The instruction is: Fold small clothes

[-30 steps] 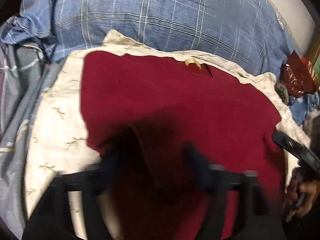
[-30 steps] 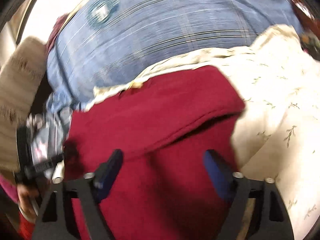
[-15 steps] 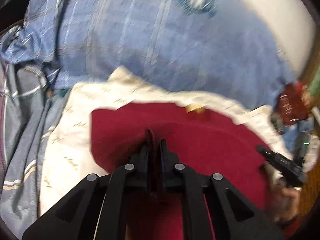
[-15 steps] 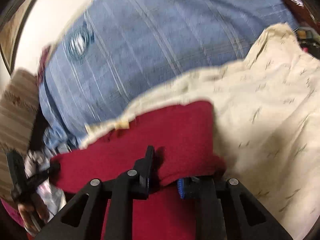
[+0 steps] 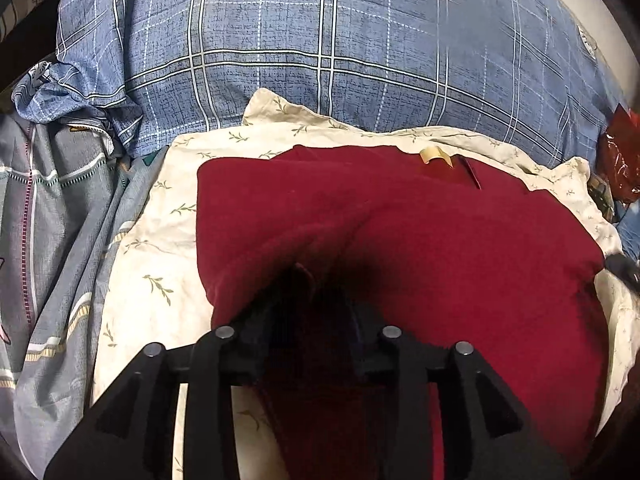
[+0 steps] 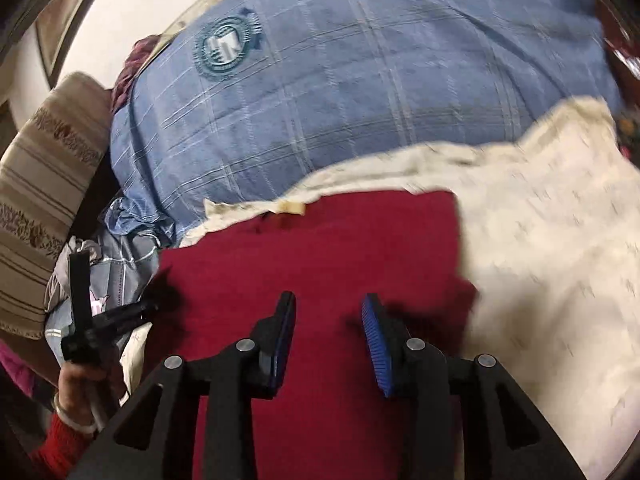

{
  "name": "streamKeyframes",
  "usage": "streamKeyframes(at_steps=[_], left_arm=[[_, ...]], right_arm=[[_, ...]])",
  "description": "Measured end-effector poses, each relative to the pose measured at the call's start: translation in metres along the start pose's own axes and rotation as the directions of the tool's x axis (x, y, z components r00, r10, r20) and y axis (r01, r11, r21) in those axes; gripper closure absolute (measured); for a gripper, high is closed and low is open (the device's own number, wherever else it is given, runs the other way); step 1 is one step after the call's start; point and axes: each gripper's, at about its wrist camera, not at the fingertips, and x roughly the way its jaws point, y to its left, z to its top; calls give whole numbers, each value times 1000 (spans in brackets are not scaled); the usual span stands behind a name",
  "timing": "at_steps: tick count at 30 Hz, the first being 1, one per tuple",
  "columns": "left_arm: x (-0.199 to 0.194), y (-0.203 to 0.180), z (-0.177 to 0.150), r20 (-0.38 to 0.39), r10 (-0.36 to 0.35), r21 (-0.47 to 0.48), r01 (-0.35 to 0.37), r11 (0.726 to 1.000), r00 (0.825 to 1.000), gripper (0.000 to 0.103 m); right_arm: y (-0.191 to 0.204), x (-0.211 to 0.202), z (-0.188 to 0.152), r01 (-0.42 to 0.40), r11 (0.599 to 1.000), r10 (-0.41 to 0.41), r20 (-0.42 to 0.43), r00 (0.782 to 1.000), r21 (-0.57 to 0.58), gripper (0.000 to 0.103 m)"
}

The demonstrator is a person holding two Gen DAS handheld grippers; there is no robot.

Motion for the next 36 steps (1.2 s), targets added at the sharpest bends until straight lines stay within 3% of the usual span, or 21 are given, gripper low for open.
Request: streamKeyframes(at_steps=[4, 7, 9, 13, 16, 20, 22, 25, 27, 31, 33, 36], left_arm=[[0, -1, 0, 0, -1, 9, 1, 1000, 1000, 71], [-4, 3, 3, 3, -24, 0, 24, 1000, 1000, 71], [-14, 12, 6, 22, -57, -17, 57, 998, 998, 71], [-24, 36, 10, 28, -162, -104, 164, 981, 986, 67], [-28, 40, 11, 22, -197, -121, 198, 973, 980, 67], [-40, 45, 13, 63, -218, -108, 224, 969, 974, 61], [-45, 55, 15, 103, -173, -141, 186, 972, 980, 45], [-47, 75, 18, 139, -129, -221, 157, 962, 982, 45], [-39, 83, 19, 123, -86, -259, 115, 959, 989, 45], [-28, 80, 16, 84, -61, -246, 80, 966, 995, 45], [-21, 73, 17, 63, -57, -221, 70, 973, 996, 45], [-12, 67, 15, 28, -38, -195, 42, 980, 999, 45]], right_arm=[[16, 51, 17, 116, 989, -118, -16, 993, -94, 66], [1, 85, 22, 190, 979, -195, -58, 979, -76, 66], [-14, 99, 23, 190, 981, -192, -104, 976, -34, 66], [-10, 87, 26, 208, 976, -214, -99, 972, -62, 65], [-2, 79, 20, 207, 973, -216, -91, 972, -101, 48], [5, 73, 13, 222, 965, -235, -87, 968, -137, 45], [13, 67, 13, 173, 977, -184, -78, 980, -124, 43], [44, 63, 9, 12, 993, -22, -79, 997, -116, 43], [69, 67, 3, -72, 985, 58, -92, 994, -154, 43], [143, 79, -24, -252, 919, 211, -161, 964, -303, 44], [175, 85, -38, -278, 872, 224, -177, 958, -402, 45], [200, 101, -53, -245, 821, 176, -180, 968, -516, 45]])
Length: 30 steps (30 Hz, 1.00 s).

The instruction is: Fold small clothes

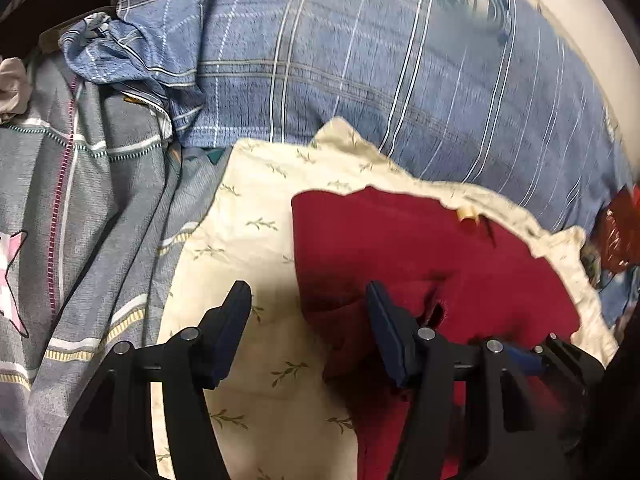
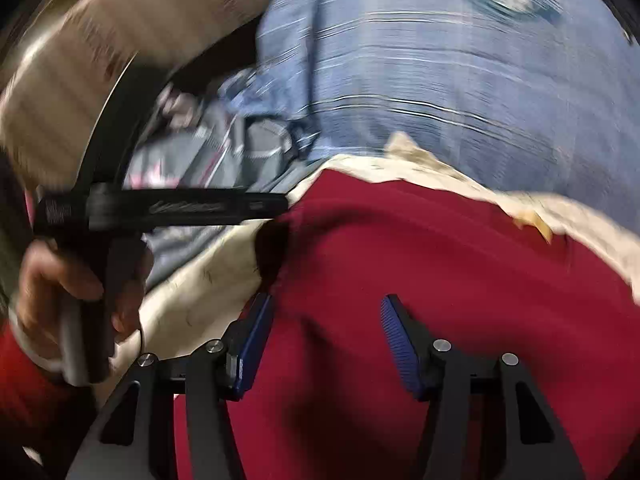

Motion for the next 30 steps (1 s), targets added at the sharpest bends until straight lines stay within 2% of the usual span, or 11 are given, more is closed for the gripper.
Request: streamKeyframes(at_steps=[2, 4, 6, 7, 11, 14, 19, 22, 24, 27, 30], left_arm=[[2, -1, 0, -9, -2, -3, 2, 1000, 1000, 45], [1, 1, 2, -8, -7, -9, 7, 1000, 1000, 45], [0, 3, 3, -1, -6, -18, 6, 1000, 1000, 45], [-1, 4, 4, 2, -6, -25, 6, 1000, 1000, 45], [-4, 9, 5, 10, -11, -47, 11, 999, 1000, 45], [-5, 6, 4, 14, -16, -39, 16, 999, 1000, 45], [5, -19, -4, -68, -41, 90, 47, 995, 997, 45], [14, -27, -14, -120, 34, 165, -14, 986, 992, 45], [15, -21, -15, -142, 20, 141, 1, 990, 990, 45], [3, -9, -11, -115, 2, 103, 10, 995, 993, 45], [-6, 0, -7, -73, 7, 60, -3, 998, 997, 45]], right_arm=[[1, 25, -2, 43, 999, -44, -63, 997, -19, 49], [-8, 32, -2, 31, 999, -29, -80, 996, 24, 57], [-18, 23, 3, -6, 997, 10, -51, 999, 76, 85], [-25, 17, 5, -19, 994, 23, -38, 999, 109, 92], [-46, -11, 12, -84, 971, 76, 45, 996, 225, 93], [-66, -45, 21, -155, 937, 109, 160, 981, 312, 93], [-74, -64, 41, -143, 938, 75, 217, 973, 315, 93], [-69, -48, 41, -152, 936, 99, 176, 979, 316, 93], [-62, -25, 34, -131, 941, 97, 123, 988, 312, 92], [-49, 21, 20, -123, 940, 139, -27, 990, 320, 82], [-51, 9, 8, -131, 936, 142, -11, 990, 328, 66]])
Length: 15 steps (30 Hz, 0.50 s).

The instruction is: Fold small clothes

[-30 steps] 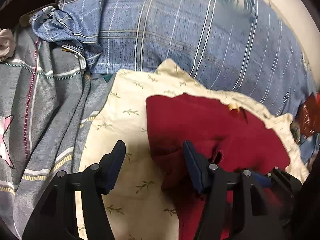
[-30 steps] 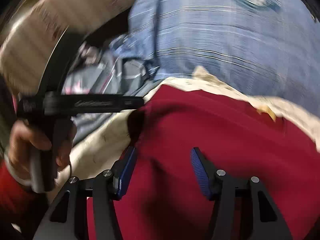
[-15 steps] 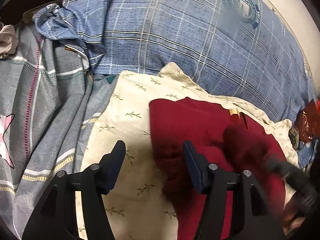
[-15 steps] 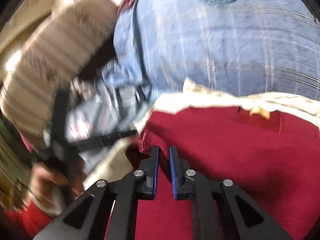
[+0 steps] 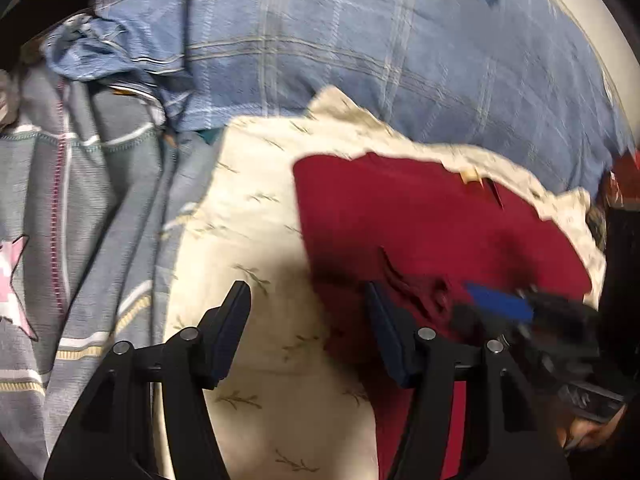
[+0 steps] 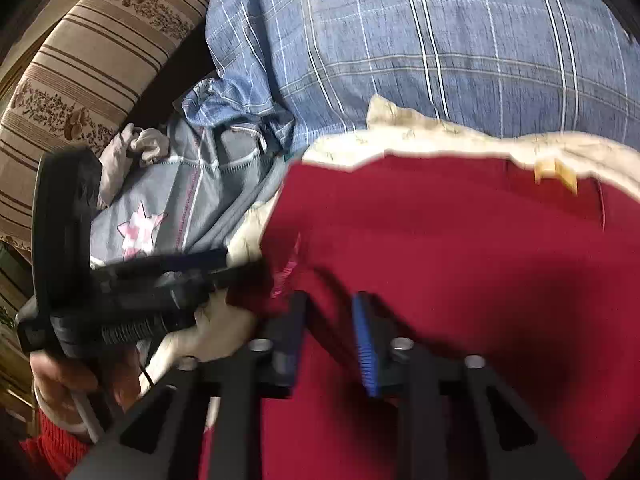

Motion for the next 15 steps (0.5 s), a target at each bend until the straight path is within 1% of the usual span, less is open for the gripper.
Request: streamKeyframes(at_steps=[1, 2, 3, 4, 6, 8, 9, 10, 11, 12, 13, 14, 15], left_arm=[[0, 1, 2, 6, -12, -9, 12, 1000, 1000, 45], [-2, 0, 3, 20, -32, -15, 32, 999, 999, 45], [-5, -3, 3, 37, -46, -10, 46, 999, 998, 45], [-8, -7, 4, 53, -56, 1, 56, 998, 997, 45], [-13, -18, 4, 84, -80, 36, 77, 996, 993, 44], [-18, -28, 2, 110, -103, 64, 96, 993, 989, 44], [-19, -31, 3, 119, -112, 71, 104, 992, 987, 42], [-21, -33, 2, 127, -122, 76, 113, 991, 984, 39], [-22, -34, 3, 135, -131, 76, 122, 990, 982, 37], [-21, -35, 4, 136, -135, 73, 126, 989, 981, 36], [-18, -36, 4, 131, -138, 68, 130, 989, 982, 36], [-15, -36, 4, 120, -138, 64, 131, 989, 983, 36], [-9, -38, 4, 99, -133, 65, 127, 990, 986, 36]], right_arm=[[-3, -14, -3, 20, 1000, -19, 31, 999, -5, 58], [-8, -30, -6, 52, 999, -51, 66, 997, -7, 51], [-13, -42, -7, 76, 997, -75, 90, 993, -4, 50], [-26, -62, -10, 124, 992, -124, 129, 984, 12, 49], [-49, -86, -11, 207, 977, -212, 157, 964, 50, 49], [-85, -104, -13, 346, 931, -360, 141, 922, 113, 49], [-98, -108, -14, 387, 912, -403, 127, 906, 135, 49], [-119, -113, -16, 446, 880, -466, 110, 878, 167, 48], [-128, -114, -17, 468, 865, -490, 100, 866, 183, 49], [-146, -114, -20, 502, 838, -525, 67, 848, 214, 49], [-156, -111, -23, 519, 823, -542, 44, 839, 233, 52], [-166, -109, -25, 518, 818, -542, 33, 840, 249, 54], [-173, -109, -28, 496, 825, -525, 47, 849, 270, 54]])
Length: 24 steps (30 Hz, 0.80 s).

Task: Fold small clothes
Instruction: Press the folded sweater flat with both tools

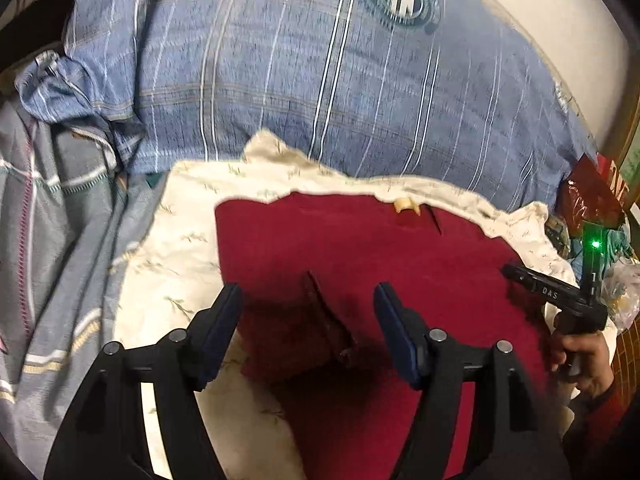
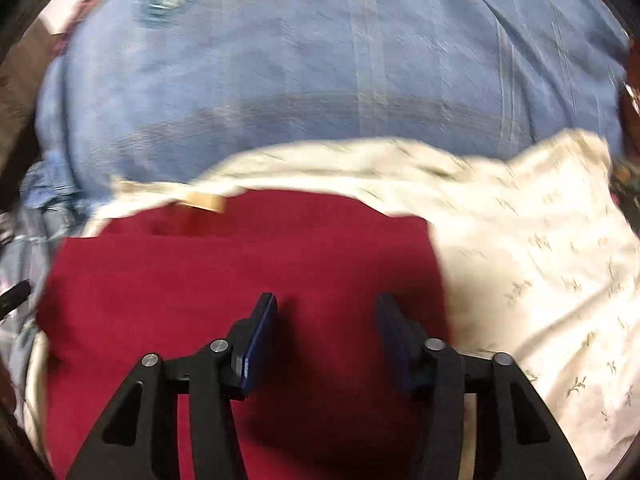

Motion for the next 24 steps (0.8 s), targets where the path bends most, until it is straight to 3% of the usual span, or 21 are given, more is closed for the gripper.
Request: streamKeyframes(at_steps=[7, 12, 15, 19, 21, 24], left_arm=[[27, -15, -9, -51, 104, 80, -100, 992, 993, 36], [31, -14, -12, -47, 137, 88, -132, 987, 989, 34], [32, -14, -12, -47, 142, 87, -137, 987, 989, 34], [34, -15, -12, -48, 154, 92, -150, 985, 987, 30], [36, -15, -12, -50, 161, 92, -156, 983, 986, 28], [38, -14, -12, -51, 165, 84, -160, 984, 985, 27]], right_arm=[[-4, 0, 3, -8, 1000, 8, 5, 1000, 21, 54], [-1, -26, 3, 45, 999, -45, 46, 998, -16, 51], [-2, -22, 0, 90, 995, -89, 11, 996, -48, 51], [-18, -9, 1, 108, 994, -108, -3, 994, 18, 51], [-28, -7, 2, 87, 994, -86, -22, 996, 72, 43], [-33, -19, 2, 76, 991, -76, -5, 997, 107, 43]])
